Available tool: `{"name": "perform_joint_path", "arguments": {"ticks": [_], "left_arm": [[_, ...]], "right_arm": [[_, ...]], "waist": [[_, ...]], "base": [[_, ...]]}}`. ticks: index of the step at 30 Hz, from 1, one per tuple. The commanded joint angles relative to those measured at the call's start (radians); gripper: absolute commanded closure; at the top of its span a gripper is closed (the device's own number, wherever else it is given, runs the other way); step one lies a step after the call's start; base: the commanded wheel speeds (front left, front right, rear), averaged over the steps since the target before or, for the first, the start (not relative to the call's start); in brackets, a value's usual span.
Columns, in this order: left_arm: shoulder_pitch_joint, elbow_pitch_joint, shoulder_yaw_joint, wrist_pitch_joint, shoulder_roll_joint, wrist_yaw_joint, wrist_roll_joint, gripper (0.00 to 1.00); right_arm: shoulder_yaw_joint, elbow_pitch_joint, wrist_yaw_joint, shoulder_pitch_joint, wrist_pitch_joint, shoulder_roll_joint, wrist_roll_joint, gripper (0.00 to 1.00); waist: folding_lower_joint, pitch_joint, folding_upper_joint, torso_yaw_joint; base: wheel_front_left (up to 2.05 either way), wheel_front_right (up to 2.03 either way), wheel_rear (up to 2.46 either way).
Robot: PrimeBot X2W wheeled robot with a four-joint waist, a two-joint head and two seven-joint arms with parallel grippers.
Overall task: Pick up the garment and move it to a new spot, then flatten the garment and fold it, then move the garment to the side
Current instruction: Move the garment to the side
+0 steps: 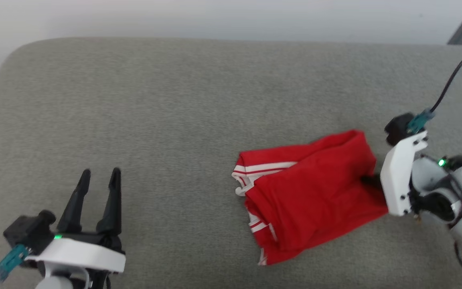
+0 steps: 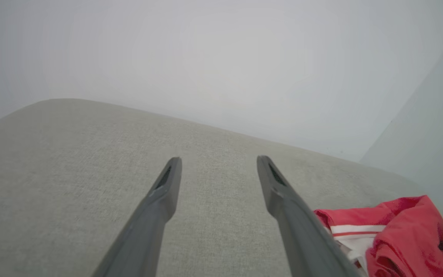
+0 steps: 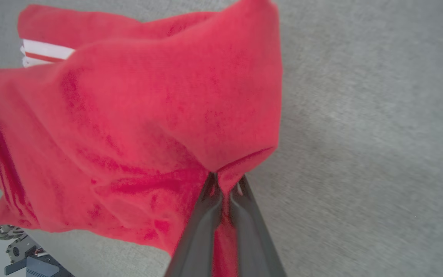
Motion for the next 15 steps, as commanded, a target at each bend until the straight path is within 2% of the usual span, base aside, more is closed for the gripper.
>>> {"name": "perform_joint_path", "arguments": {"ticks": [1,11,15], "left_arm": [[-0.032,-0.006,-0.015,-0.005,0.009,-0.002,0.009,0.0],[-0.153,-0.015,-0.091,-0.005,0.044,-0.002,0.042,0.0],[-0.223,-0.017,-0.152,-0.005,0.06,-0.002,0.05,0.0]], "right_arm": [[-0.013,-0.017,0.0,-0.027,-0.013,-0.018,-0.011,1.0],[-0.07,-0.042,0.0,-0.094,-0.049,-0.097,-0.07,1.0],[-0.112,-0.016,0.0,-0.127,-0.089,-0.123,-0.111,1.0]], "waist": [[0.0,0.027,0.0,-0.032],[0.0,0.087,0.0,-0.131],[0.0,0.118,0.0,-0.193]], "base": [[0.0,0.0,0.0],[0.0,0.0,0.0],[0.0,0.0,0.0]]}}
